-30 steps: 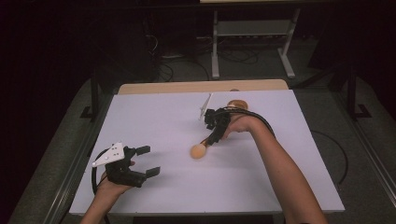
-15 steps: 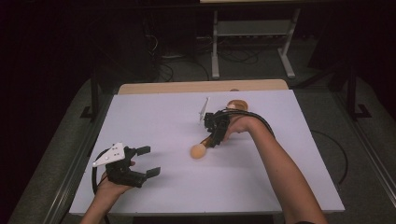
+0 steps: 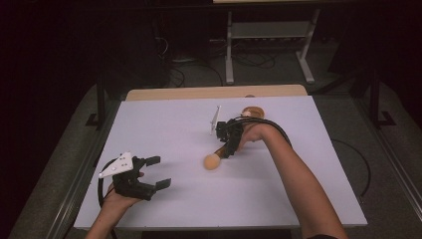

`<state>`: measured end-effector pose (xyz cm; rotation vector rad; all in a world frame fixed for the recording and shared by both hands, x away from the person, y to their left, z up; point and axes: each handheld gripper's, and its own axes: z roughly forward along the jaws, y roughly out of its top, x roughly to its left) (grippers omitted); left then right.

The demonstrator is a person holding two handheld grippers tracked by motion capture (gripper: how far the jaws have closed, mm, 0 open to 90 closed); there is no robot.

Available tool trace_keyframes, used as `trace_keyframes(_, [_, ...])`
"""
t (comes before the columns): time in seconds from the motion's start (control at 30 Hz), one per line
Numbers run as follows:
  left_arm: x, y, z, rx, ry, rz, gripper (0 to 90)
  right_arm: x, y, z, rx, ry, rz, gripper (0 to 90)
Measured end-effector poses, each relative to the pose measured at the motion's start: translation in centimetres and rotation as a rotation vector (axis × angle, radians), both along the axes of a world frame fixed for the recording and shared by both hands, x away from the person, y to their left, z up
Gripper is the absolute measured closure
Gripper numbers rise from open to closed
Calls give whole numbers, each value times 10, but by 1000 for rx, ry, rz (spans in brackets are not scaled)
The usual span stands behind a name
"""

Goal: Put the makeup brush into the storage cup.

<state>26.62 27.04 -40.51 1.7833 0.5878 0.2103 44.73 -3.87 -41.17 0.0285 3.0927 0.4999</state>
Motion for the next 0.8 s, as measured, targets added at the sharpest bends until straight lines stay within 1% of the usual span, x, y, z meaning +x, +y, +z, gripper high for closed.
trace_keyframes(0.1, [0, 0, 0, 1, -1, -1, 100, -1, 1, 0, -5, 5, 6, 303])
trace_keyframes(0.17, [0, 0, 0, -1, -1, 0, 100, -1, 2, 0, -9, -2, 20, 307])
trace_keyframes(0.4, [0, 0, 0, 0, -1, -2, 100, -3, 3, -1, -16, -11, 39, 292])
trace_keyframes(0.7, [0, -1, 0, -1, -2, -3, 100, -4, 4, -3, -23, -16, 66, 294])
trace_keyframes(0.8, [0, -1, 0, -1, -3, -3, 100, -5, 7, -3, -25, -17, 81, 327])
